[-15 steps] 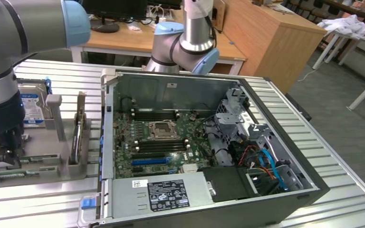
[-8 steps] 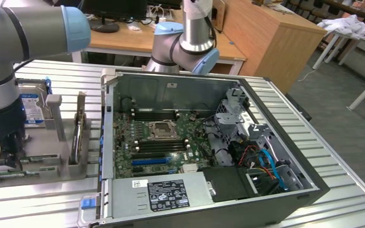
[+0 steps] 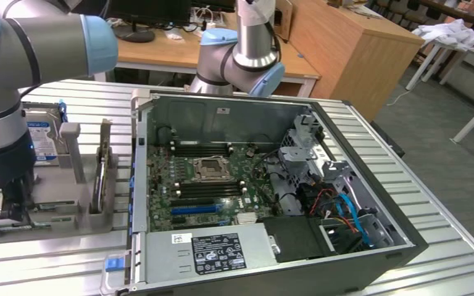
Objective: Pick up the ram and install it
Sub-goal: 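Pick up the ram and move it above insertion slot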
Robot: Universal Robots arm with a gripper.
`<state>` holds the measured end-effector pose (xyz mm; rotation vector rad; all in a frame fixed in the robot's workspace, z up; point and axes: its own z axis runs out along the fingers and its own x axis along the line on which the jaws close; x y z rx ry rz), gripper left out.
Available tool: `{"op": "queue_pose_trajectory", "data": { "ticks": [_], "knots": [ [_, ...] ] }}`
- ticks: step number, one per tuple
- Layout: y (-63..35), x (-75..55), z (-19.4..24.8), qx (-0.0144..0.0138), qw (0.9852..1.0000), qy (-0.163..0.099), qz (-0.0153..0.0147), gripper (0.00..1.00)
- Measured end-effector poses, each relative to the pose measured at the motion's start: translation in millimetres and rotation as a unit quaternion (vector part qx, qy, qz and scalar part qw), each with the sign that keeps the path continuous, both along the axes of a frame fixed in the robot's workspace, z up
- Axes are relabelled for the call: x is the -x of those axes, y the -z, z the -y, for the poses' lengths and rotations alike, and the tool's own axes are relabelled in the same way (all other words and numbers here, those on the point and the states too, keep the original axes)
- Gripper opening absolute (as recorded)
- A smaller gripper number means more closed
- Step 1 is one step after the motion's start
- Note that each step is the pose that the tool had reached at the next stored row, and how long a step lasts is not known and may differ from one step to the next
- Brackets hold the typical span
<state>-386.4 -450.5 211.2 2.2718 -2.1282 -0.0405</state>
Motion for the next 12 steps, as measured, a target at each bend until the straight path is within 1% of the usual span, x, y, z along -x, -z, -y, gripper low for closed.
{"op": "queue_pose_trajectory", "data": {
  "ticks": [8,12],
  "knots": [
    [7.2,0.0,0.0,0.0,1.0,0.0,0.0,0.36],
    [7.8,0.0,0.0,0.0001,1.0,0.0,-0.0001,0.36]
  ]
}}
